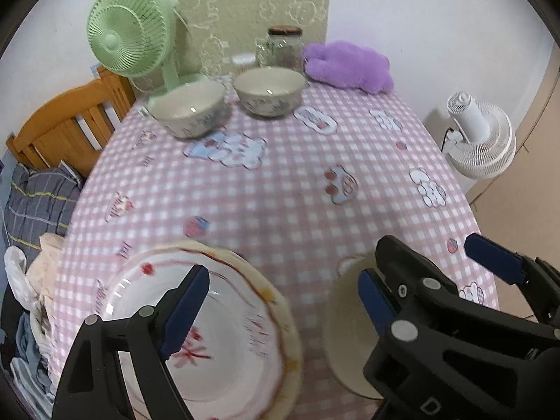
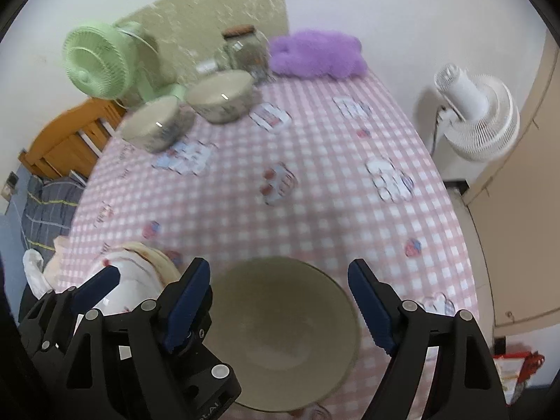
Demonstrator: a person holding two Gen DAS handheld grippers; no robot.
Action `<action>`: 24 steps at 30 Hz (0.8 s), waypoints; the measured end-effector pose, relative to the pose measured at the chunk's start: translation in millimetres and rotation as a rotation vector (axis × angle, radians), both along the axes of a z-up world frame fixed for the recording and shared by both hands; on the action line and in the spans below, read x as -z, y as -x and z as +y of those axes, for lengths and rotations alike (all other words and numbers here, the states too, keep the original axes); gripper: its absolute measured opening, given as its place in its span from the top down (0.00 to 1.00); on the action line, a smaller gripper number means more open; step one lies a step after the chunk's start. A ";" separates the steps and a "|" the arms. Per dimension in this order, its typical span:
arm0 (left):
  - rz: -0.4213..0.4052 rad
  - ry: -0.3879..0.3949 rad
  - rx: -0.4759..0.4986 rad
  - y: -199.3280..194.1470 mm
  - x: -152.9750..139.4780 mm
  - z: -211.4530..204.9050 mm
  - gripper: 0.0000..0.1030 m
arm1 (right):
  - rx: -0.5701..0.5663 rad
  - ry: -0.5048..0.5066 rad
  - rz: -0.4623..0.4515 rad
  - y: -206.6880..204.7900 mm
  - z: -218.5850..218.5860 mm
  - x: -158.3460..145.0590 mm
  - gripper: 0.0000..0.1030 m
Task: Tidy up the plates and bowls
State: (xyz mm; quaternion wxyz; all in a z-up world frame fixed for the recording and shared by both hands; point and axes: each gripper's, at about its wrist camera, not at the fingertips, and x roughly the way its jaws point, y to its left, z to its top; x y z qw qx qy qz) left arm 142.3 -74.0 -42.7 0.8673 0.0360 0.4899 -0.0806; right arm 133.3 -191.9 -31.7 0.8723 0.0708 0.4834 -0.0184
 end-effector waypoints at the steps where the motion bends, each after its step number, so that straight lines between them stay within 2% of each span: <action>1: -0.015 -0.004 0.002 -2.4 -3.8 5.7 0.18 | -0.002 0.010 -0.010 -1.3 5.7 -3.5 0.19; 11: -0.062 -0.028 -0.019 -46.6 -18.3 52.6 0.24 | 0.002 0.034 -0.052 -41.1 55.0 -18.8 0.19; 16: -0.070 -0.038 -0.073 -74.6 -27.2 68.2 0.24 | -0.011 0.021 -0.071 -68.2 69.1 -27.0 0.19; 24: -0.133 -0.070 -0.183 -129.4 -33.7 84.8 0.24 | -0.059 0.011 -0.107 -128.8 83.6 -32.5 0.19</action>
